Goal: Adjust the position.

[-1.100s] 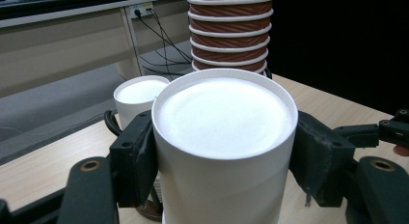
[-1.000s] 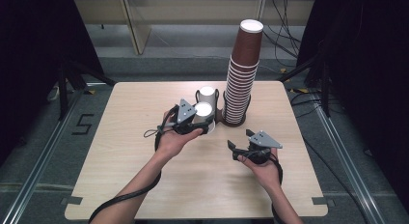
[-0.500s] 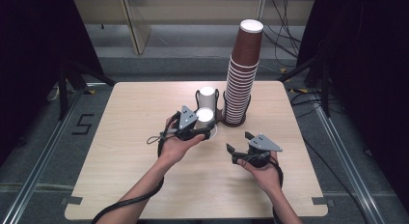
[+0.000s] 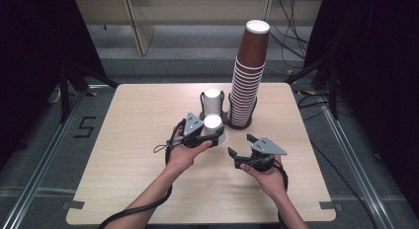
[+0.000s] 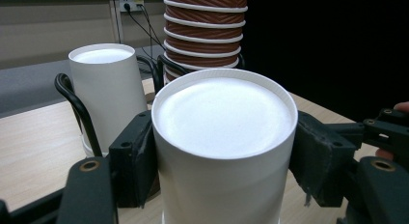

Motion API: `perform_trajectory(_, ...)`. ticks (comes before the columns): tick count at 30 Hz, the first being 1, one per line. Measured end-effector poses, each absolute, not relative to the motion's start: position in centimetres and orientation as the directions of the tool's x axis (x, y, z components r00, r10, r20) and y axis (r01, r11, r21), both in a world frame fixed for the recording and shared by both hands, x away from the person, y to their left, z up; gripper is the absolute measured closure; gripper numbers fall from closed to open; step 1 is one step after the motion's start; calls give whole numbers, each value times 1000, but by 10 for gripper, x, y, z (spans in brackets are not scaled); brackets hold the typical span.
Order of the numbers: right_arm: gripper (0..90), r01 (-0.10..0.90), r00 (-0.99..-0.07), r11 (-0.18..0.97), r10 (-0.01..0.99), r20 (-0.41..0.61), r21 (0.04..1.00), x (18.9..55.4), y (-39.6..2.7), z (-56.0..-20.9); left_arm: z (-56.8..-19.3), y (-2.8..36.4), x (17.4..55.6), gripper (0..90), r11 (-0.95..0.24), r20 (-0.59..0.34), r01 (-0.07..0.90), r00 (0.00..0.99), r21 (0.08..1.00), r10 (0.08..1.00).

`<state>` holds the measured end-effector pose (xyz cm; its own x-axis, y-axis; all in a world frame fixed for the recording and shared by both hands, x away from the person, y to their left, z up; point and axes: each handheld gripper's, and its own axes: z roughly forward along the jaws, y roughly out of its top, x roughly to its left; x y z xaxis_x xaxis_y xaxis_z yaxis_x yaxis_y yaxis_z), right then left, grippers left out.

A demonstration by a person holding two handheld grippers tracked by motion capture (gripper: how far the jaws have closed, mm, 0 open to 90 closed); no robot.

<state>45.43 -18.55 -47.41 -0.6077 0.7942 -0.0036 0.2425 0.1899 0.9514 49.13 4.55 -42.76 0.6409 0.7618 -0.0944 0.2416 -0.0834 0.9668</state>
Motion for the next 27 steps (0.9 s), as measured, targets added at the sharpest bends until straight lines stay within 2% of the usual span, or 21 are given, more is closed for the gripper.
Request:
perform_trajectory(2, 154, 257, -624, 177, 781, 23, 950, 454, -182, -475, -429, 45, 490, 318, -84, -96, 243, 644, 967, 759)
perform_trajectory(4, 153, 234, -635, 209, 772, -13, 949, 455, -181, -474, -431, 44, 490, 319, -83, -98, 245, 645, 966, 758)
perform_trajectory(6, 153, 254, -637, 182, 770, 23, 950, 455, -178, -475, -433, 44, 490, 319, -81, -102, 247, 648, 966, 755)
perform_trajectory(19, 154, 212, -677, 275, 733, -62, 938, 462, -166, -472, -439, 40, 487, 319, -63, -145, 279, 662, 958, 736)
perform_trajectory(27, 157, 221, -686, 292, 724, -64, 931, 464, -160, -475, -442, 36, 486, 320, -73, -143, 282, 672, 957, 727)
